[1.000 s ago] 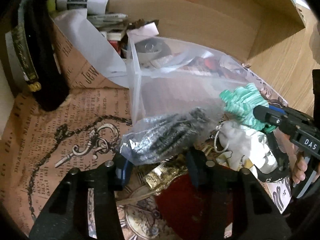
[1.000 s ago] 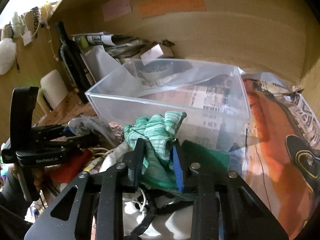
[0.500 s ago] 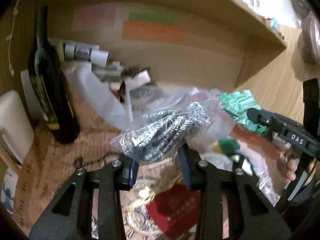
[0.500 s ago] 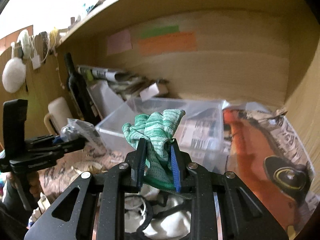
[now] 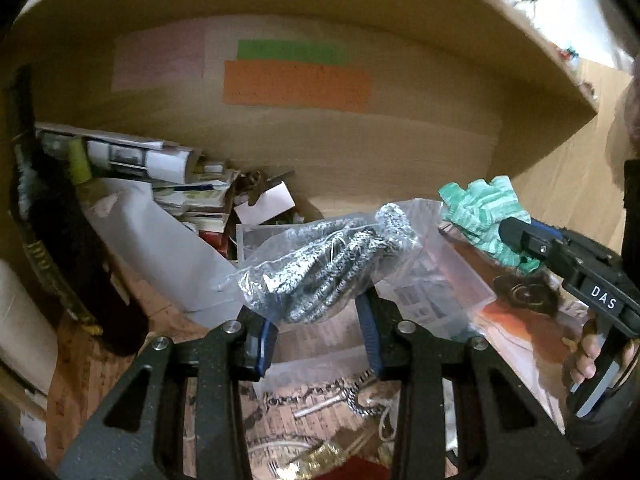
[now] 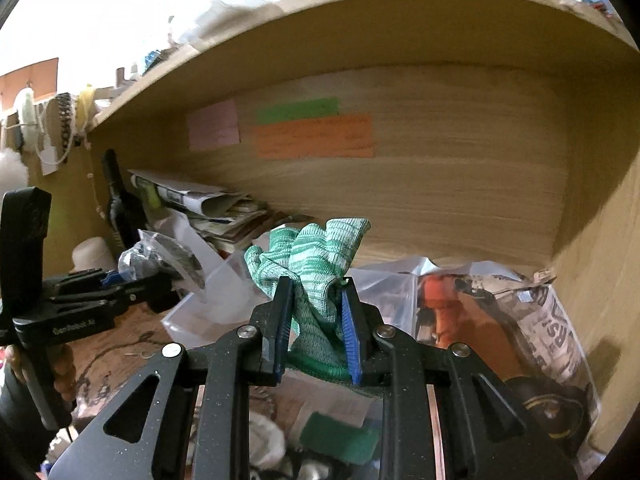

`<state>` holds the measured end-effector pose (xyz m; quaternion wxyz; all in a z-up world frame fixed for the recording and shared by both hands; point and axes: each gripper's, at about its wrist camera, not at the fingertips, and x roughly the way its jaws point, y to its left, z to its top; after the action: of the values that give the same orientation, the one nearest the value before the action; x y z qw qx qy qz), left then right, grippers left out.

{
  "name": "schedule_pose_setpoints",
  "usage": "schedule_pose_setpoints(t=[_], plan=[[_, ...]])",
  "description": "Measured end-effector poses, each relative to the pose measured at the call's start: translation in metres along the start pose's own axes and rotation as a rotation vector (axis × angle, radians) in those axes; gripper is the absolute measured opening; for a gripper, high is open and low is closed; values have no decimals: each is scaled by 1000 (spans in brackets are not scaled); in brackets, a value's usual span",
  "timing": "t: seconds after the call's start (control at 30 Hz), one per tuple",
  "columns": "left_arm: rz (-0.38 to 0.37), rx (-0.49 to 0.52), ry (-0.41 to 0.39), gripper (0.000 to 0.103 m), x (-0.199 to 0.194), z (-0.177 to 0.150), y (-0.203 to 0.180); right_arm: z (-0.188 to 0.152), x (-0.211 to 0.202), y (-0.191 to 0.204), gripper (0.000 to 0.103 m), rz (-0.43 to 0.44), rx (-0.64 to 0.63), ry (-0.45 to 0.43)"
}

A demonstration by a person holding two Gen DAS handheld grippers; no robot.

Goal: Organize soft objects
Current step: 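Carry the grey bag into the clear box with the left tool while the right tool drops the glove in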

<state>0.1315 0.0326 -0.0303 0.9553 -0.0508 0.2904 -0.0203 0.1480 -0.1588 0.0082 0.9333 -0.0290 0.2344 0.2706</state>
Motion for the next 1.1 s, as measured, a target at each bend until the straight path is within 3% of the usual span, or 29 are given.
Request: schedule_pose_setpoints(t=[0.5, 0.67, 0.8, 0.93, 1.1], plan=[[4, 69, 277, 37, 101, 4, -8, -13, 84, -19, 21, 1, 18, 247], [22, 120, 285, 37, 112, 4, -17, -23, 99, -22, 21, -10, 15, 292], [36, 124, 281, 46, 114, 4, -19, -26, 105, -21, 24, -26, 4, 305], [14, 98, 255, 64, 108, 5, -17, -25, 105, -22, 27, -36, -1, 307], [8, 91, 198, 65, 86, 11, -17, -18, 92, -18, 29, -32, -7, 279]])
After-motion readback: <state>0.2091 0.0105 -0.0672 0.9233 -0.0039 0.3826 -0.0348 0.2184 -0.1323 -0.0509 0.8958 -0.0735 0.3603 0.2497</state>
